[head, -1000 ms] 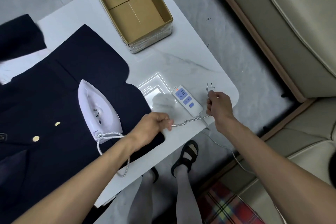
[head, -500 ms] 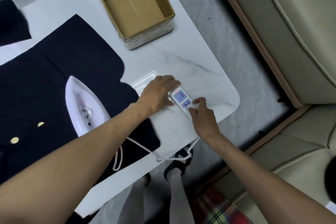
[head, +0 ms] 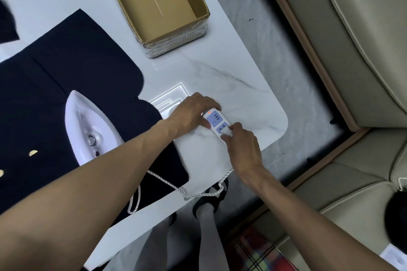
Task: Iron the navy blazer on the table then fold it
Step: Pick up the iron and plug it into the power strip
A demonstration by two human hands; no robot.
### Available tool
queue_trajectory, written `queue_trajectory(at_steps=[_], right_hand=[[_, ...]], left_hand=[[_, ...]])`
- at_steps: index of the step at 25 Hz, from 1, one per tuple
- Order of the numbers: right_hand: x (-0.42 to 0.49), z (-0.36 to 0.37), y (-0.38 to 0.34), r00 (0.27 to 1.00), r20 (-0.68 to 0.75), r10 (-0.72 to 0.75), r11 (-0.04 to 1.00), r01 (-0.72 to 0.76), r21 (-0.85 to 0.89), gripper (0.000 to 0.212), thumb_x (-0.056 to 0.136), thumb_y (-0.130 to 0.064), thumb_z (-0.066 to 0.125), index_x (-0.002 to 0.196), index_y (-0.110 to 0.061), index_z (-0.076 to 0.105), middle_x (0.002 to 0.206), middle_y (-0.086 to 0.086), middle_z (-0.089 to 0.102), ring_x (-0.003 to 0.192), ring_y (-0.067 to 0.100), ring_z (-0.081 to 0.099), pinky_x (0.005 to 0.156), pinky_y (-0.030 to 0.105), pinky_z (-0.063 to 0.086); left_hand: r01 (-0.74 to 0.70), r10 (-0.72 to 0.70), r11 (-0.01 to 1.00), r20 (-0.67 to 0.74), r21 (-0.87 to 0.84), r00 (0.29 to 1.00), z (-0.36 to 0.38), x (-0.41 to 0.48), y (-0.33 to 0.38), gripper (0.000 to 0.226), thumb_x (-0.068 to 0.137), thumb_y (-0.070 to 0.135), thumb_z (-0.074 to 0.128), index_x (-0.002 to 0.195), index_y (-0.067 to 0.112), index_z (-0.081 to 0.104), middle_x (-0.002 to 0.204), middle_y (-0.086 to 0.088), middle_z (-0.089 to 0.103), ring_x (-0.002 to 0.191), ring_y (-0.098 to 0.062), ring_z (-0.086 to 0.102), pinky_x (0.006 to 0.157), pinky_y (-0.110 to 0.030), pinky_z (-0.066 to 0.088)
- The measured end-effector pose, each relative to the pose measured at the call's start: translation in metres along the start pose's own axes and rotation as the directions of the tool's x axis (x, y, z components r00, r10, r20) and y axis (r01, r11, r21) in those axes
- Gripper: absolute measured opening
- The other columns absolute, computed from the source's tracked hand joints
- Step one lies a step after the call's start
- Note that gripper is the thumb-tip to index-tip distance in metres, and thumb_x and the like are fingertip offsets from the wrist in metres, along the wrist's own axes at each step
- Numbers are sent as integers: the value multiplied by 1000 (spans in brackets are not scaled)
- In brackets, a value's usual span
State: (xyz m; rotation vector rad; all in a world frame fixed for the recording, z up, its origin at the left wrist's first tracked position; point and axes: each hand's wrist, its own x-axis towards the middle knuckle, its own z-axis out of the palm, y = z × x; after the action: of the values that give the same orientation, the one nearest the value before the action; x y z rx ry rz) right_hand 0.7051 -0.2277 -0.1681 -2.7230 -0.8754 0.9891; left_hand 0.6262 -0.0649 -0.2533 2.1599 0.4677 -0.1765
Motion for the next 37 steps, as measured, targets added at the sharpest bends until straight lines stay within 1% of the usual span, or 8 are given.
queue_trajectory(at_steps=[11,15,19,24,27,29,33,37], right_hand=[[10,-5,-6,996,6,-86,965,85,-250,25,100,-30,48,116,-11,52,109,12,66,98,32,61,69,32,28],[9,-4,-11,998,14,-67,956,69,-284,22,101,-27,47,114,-10,50,110,13,65,100,32,60,71,35,32],[21,-4,-21,997,56,-56,946,71,-316,21,100,-22,48,117,-10,50,118,11,60,107,29,58,83,32,40],[20,-1,-23,997,57,-46,938,63,-341,22,100,-23,49,119,-10,48,118,10,60,107,28,57,83,32,39],[19,-1,-23,998,43,-36,940,48,-337,22,100,-22,50,118,-11,47,118,10,60,107,28,57,82,32,39],[20,-4,-24,998,59,-24,946,41,-322,24,99,-24,51,117,-9,48,118,11,59,106,29,57,78,32,38],[9,-19,-38,1000,13,-15,944,19,-330,43,92,-41,59,120,-11,47,117,9,53,107,28,53,80,34,39],[-14,-28,-79,950,-124,-287,946,260,-195,28,94,-23,55,119,-11,57,112,8,55,103,26,52,85,34,41]], left_hand=[[0,1,997,10,-80,1000,-3,3,-2,52,70,18,88,118,24,67,113,11,66,94,-8,40,80,-22,33],[5,-6,994,-11,-109,1000,-5,4,-1,53,68,15,89,117,23,70,100,19,61,91,-8,41,79,-21,34],[10,-12,992,-17,-125,1000,-4,4,-2,56,64,15,90,115,24,70,108,9,67,91,-8,43,76,-10,32],[63,-59,987,31,-149,998,-7,4,0,58,63,11,89,116,27,69,114,10,67,97,-10,48,82,-17,37],[127,-121,984,54,-123,991,-11,-3,3,68,68,4,83,129,24,62,126,7,62,110,-13,51,83,-5,30],[182,-178,978,46,-99,983,-21,-15,8,73,71,2,80,138,18,54,134,1,59,116,-16,54,90,-10,33],[362,-374,907,-17,-216,927,-63,-47,34,51,80,2,74,127,15,61,117,-4,67,101,-20,63,93,-28,48],[406,-495,827,-161,-388,854,-117,-105,57,20,93,15,63,111,23,66,93,11,70,86,-6,66,75,-14,47]])
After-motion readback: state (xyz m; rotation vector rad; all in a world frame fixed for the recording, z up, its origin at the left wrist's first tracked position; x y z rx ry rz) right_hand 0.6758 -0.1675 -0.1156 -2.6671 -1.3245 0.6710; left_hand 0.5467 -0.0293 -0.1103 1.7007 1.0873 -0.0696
